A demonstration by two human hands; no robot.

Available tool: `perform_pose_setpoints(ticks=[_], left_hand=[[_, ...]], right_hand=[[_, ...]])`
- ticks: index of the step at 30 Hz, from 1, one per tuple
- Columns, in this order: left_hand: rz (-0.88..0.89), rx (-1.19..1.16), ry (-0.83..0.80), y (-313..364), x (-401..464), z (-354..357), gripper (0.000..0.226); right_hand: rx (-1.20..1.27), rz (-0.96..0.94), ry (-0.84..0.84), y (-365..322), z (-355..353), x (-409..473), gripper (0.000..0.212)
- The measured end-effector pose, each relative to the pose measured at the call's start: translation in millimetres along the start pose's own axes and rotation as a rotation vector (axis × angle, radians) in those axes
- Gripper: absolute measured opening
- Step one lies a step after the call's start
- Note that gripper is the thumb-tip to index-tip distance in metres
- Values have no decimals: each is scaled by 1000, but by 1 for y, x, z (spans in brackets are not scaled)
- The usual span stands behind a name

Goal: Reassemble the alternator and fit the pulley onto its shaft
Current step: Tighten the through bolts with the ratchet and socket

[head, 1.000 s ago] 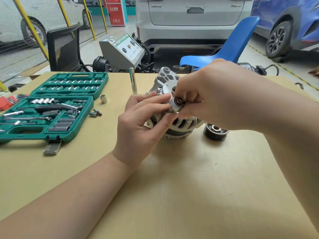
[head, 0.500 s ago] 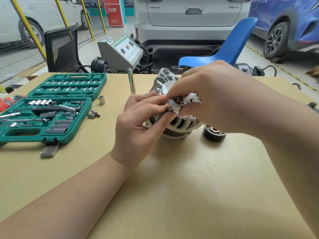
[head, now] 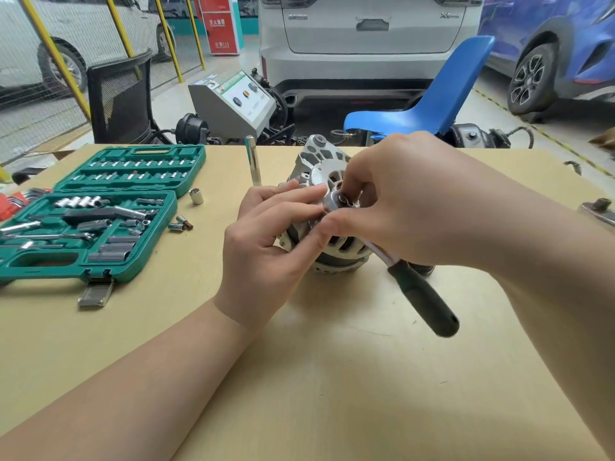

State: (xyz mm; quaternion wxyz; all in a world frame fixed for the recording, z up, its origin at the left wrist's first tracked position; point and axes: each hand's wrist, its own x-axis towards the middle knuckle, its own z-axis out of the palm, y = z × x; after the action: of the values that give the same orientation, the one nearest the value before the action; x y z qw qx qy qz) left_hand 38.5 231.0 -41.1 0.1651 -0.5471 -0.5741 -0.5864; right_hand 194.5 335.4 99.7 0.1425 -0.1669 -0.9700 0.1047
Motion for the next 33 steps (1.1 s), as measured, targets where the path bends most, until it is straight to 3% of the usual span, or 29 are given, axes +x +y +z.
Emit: perform_pose_setpoints(ticks=[6,10,14,18,20,30,33], left_hand=[[22,-2,-6,0,1,-1,15],[-6,4,1,1,0,1,19],[-28,-15,10,2,0,1,17],[-18,15,3,2,0,0,18],[-11,19,5,2,0,-1,17],[55,36,-21,-1,2,-3,17],[49,47,-16,-3,0,-1,15]], right_hand=[[-126,-175,27,7,-5,1,16],[-193,-258,25,11,-3,5,21],[-68,-161,23,12,-5,3,22],[105,-13,34,3,3,1,45],[157,34,27,0,6,1,47],[-86,-200,-31,5,-6,2,17],[-47,-135,-10,2,-7,0,26]])
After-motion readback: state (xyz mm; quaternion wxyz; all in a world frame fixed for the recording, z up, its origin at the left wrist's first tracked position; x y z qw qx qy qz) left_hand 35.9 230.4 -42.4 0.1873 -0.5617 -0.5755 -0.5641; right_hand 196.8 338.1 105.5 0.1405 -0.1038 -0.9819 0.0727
